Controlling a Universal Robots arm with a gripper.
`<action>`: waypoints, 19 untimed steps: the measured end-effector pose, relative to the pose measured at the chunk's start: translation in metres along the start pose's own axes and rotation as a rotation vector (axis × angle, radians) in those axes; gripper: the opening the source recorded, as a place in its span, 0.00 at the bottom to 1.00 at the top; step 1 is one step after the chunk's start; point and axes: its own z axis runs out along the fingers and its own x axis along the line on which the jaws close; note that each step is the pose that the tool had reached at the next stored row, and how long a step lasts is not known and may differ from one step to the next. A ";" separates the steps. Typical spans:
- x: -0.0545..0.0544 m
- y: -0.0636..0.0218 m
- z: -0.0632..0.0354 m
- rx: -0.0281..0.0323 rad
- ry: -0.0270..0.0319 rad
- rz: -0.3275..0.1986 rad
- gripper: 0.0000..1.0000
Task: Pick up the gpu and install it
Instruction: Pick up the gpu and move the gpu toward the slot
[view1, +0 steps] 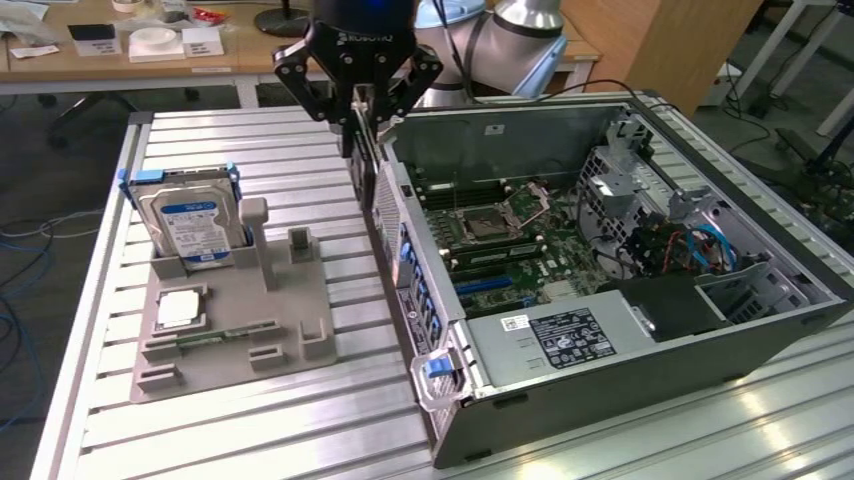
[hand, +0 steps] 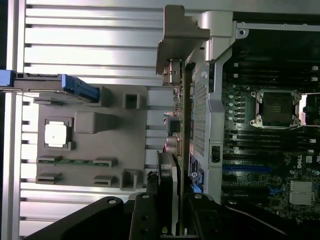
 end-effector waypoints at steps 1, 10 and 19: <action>-0.002 0.0000 0.0001 0.0000 0.0000 0.000 0.28; -0.019 -0.0004 0.0003 0.0000 0.0000 0.000 0.28; -0.035 -0.0007 0.0005 0.0000 -0.0001 0.000 0.28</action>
